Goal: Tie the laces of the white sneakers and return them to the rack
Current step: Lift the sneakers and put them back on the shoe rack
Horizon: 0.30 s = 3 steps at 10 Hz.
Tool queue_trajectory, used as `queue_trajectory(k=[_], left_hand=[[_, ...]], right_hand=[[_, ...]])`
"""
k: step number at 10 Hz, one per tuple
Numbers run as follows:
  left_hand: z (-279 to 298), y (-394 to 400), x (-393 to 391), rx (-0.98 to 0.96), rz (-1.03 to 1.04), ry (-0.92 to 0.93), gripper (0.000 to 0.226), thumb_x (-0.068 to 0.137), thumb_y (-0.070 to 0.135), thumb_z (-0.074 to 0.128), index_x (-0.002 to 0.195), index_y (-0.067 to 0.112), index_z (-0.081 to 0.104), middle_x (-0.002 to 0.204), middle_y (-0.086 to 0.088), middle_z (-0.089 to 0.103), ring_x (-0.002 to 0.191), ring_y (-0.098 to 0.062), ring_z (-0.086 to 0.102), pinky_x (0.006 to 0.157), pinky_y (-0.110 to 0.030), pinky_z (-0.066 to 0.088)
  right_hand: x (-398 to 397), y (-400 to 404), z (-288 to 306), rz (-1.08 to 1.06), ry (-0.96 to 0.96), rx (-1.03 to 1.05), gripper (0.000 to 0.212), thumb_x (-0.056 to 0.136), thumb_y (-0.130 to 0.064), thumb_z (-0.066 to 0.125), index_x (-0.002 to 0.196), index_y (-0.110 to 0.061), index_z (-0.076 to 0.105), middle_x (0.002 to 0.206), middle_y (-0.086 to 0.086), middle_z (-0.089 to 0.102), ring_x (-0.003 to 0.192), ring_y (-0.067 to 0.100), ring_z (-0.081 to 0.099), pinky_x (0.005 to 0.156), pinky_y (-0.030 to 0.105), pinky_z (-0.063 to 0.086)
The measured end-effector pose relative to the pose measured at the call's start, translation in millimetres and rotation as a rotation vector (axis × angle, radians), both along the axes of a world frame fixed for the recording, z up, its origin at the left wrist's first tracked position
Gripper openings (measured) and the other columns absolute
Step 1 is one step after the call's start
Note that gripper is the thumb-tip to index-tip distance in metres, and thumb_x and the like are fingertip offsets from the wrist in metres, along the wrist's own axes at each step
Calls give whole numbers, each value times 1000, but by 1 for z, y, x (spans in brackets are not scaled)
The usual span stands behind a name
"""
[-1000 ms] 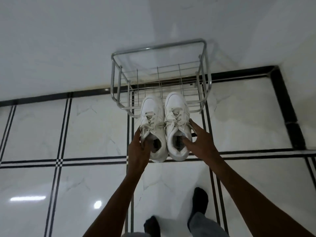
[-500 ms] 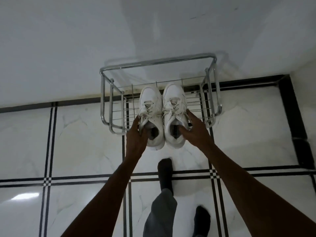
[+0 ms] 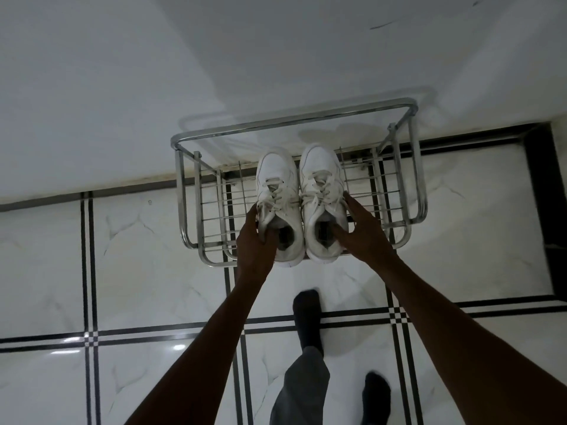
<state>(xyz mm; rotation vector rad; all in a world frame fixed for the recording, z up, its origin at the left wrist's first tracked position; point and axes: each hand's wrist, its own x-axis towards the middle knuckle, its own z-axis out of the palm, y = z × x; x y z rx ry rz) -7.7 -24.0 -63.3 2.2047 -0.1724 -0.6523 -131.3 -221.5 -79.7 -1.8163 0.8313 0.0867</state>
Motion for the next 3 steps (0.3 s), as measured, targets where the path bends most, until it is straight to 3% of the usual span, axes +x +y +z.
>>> queue_trajectory(k=[1,2,3], left_hand=[[5,0,-1,36,-14,28,58,97,15,61,152,16,43,129,-9,69,115,-24,68,91,-32,60],[10,7,3,106,-58,69,68,93,36,62,155,24,36,131,-11,65,117,-28,65,93,-52,59],[37,10,7,162,-71,30,75,91,48,65,156,30,32,137,-11,58,122,-29,60,96,-54,56]], right_hand=[[3,1,7,59,54,-35,82,86,-22,74,153,-9,30,154,9,42,142,21,40,115,30,35],[5,-1,15,83,138,-32,85,85,-29,75,153,-11,29,153,11,41,142,25,38,109,26,31],[7,-1,39,131,184,-221,88,81,-42,74,152,-10,32,154,15,39,143,34,34,114,48,36]])
